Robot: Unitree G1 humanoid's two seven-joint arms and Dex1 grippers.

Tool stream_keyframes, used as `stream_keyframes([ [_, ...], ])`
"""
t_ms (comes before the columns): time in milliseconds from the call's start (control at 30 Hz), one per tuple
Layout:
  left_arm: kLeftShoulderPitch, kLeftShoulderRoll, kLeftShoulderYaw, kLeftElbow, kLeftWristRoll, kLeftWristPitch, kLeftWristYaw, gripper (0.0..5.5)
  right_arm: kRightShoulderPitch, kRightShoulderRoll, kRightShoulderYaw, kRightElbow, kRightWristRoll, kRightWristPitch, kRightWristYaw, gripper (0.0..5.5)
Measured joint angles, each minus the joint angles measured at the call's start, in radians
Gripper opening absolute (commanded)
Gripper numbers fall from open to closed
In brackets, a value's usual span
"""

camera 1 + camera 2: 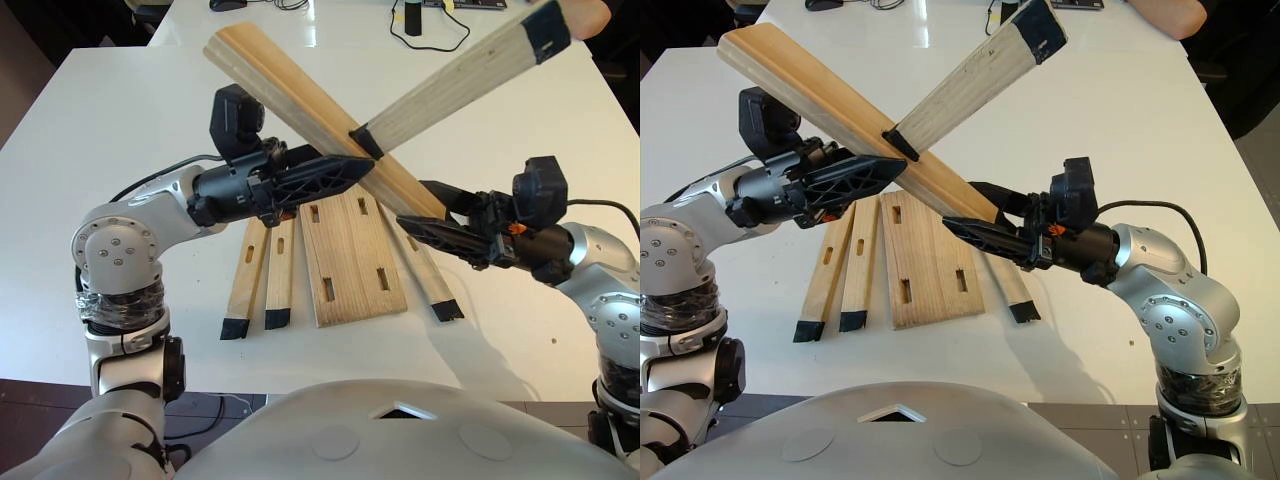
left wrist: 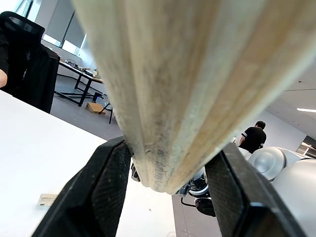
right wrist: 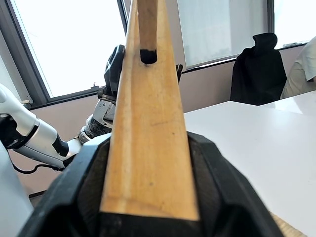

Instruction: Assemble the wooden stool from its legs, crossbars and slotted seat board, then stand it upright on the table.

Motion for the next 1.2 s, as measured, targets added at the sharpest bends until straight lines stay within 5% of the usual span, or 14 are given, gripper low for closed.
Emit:
stream_keyframes([
  [200, 0.000, -0.001, -0.003, -0.019, -0.002, -0.007, -0.005, 2.18, 0.014, 0.008, 0.012, 0.026, 0.076, 0.029, 0.009, 2.07],
  [400, 0.004, 0.003, -0.005, -0.027, 0.012, -0.030, -0.020, 2.15, 0.040, 0.008, 0.047, 0.026, 0.036, 0.034, -0.004, 3.21],
  [600, 0.050, 0.083, -0.001, -0.035, 0.126, -0.062, -0.103, 2.09, 0.090, -0.044, 0.003, 0.049, -0.072, 0.010, 0.013, 3.23],
  [800, 0.179, 0.309, 0.074, -0.051, 0.268, -0.111, -0.347, 2.06, 0.198, -0.074, -0.211, 0.129, -0.100, -0.027, 0.000, 3.23],
  [1200, 0.394, 0.427, -0.021, -0.105, 0.637, -0.382, -0.581, 2.06, 0.276, -0.050, -0.201, 0.092, -0.179, -0.059, -0.021, 3.23],
])
